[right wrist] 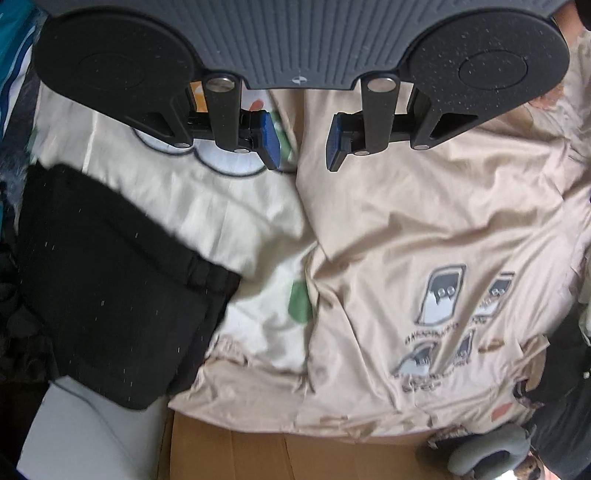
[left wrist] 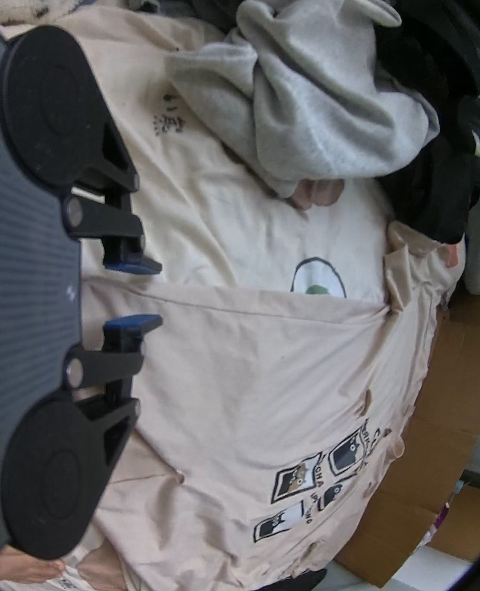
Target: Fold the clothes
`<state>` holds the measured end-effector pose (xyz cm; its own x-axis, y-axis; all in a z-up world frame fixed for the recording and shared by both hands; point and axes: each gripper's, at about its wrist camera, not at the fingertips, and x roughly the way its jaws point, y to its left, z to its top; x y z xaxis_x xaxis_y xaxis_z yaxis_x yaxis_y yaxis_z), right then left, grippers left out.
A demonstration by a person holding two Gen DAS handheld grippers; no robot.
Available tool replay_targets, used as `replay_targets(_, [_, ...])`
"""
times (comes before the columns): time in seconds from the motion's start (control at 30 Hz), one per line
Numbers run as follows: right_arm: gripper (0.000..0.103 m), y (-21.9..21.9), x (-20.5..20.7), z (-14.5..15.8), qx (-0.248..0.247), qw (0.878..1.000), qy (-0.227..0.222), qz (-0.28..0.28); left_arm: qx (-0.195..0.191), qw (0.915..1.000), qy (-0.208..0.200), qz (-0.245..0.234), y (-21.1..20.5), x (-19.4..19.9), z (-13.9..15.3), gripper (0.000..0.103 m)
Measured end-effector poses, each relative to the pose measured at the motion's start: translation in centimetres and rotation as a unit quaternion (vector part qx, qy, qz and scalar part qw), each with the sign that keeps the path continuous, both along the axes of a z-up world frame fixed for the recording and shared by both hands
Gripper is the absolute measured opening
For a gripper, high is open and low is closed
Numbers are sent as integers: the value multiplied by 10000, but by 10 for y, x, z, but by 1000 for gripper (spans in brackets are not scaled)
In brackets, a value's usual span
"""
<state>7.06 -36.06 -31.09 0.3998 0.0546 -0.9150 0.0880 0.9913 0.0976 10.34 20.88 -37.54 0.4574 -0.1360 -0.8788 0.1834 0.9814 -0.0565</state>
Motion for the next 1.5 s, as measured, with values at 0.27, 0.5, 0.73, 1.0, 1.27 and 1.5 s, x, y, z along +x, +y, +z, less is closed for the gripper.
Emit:
replay_targets(0.27, [34, -3, -1, -13, -9, 9999, 60, -140, 137, 9996, -46, -230, -3, -2, -2, 3])
replay_targets(0.5, [34, -12, 8, -15, 84, 9995, -45, -286, -15, 10000, 18, 87, 13, -13, 7, 2])
replay_targets(0.73, [34, -14, 24, -28, 225, 9989, -35, -421, -3, 9996, 55, 273, 25, -20, 15, 1])
replay_targets(1.0, [34, -17, 42, -42, 400, 9971, -15, -645, 140, 9929, 330, 1134, 74, -31, 11, 0])
replay_targets(1.27, [34, -4, 43, -46, 434, 9983, 55, -396, -386, 9925, 107, 1157, 79, -27, 26, 15])
replay_targets(1.5, [34, -1, 40, -46, 408, 9986, 175, -272, -635, 9963, 44, 579, 39, 1, 22, 53])
